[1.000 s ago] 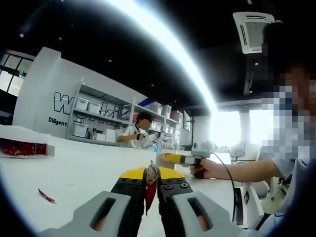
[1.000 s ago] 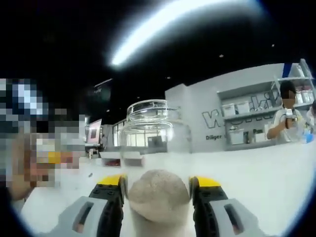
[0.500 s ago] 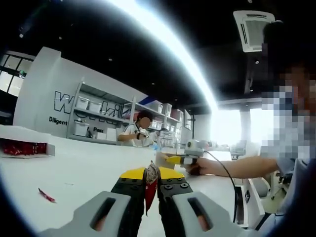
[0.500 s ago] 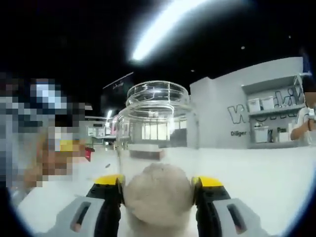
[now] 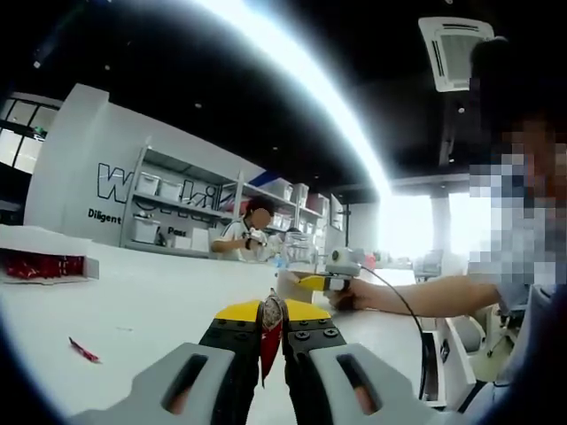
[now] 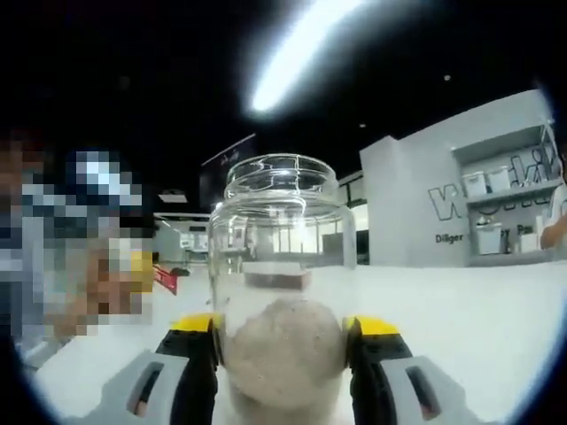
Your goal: Tear open the coffee pouch, take out the coffee, and pour the coffee from the pouch into the cup
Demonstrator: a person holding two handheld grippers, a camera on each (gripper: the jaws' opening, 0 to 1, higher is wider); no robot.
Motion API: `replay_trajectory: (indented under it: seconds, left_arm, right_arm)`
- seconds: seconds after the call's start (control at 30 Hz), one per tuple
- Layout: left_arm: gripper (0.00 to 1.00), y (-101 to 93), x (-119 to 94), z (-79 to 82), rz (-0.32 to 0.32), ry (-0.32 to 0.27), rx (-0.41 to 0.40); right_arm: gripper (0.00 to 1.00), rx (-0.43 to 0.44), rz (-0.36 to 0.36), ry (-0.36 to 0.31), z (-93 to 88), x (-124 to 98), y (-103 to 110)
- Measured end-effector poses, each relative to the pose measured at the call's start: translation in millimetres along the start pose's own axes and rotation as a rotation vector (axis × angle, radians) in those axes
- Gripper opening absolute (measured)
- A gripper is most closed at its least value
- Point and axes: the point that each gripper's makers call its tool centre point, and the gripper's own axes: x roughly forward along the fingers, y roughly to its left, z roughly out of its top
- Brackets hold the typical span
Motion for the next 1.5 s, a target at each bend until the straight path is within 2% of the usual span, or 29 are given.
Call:
replay_trajectory:
  seconds: [0.1, 0.23, 0.37, 0.47, 0.57, 0.73, 0.87, 1.13, 1.5]
  left_arm:
    - [0.11, 0.5, 0.3, -0.2, -0.001, 0.002, -0.001]
    - [0.11, 1.6, 0.9, -1.6, 0.001, 0.010, -0.002]
    - [0.11, 2.2, 1.4, -3.8, 0.003, 0.022, -0.003]
    - [0.11, 2.4, 1.6, -5.0, 0.004, 0.028, -0.004]
    - [0.11, 3.4, 1.9, -5.6, 0.007, 0.031, -0.005]
    - [0.11, 4.1, 2.5, -6.7, 0.010, 0.037, -0.004]
    - [0.11, 3.4, 3.3, -8.2, 0.008, 0.045, -0.003]
    - [0.11, 2.1, 3.4, -10.1, 0.012, 0.051, -0.002]
    - [0.11, 2.0, 4.0, -10.5, 0.010, 0.052, 0.001]
  right_arm:
    - [0.57, 0.008, 0.016, -0.007, 0.8, -0.5, 1.0]
    - [0.58, 0.054, 0.081, -0.027, 3.1, 1.2, 3.0]
    - [0.62, 0.080, 0.192, -0.020, 1.1, 4.1, 6.8]
    - [0.60, 0.069, 0.240, -0.001, -3.4, 6.8, 4.0]
    - [0.61, 0.091, 0.322, -0.002, -3.3, 8.7, 8.1]
    - [0.61, 0.106, 0.393, -0.007, -2.1, 10.4, 1.3]
    - [0.61, 0.099, 0.450, -0.007, -2.7, 11.2, 6.8]
    - [0.59, 0.095, 0.531, -0.007, -3.0, 9.0, 18.4]
    - [0.58, 0.079, 0.565, -0.001, -3.0, 6.6, 31.0]
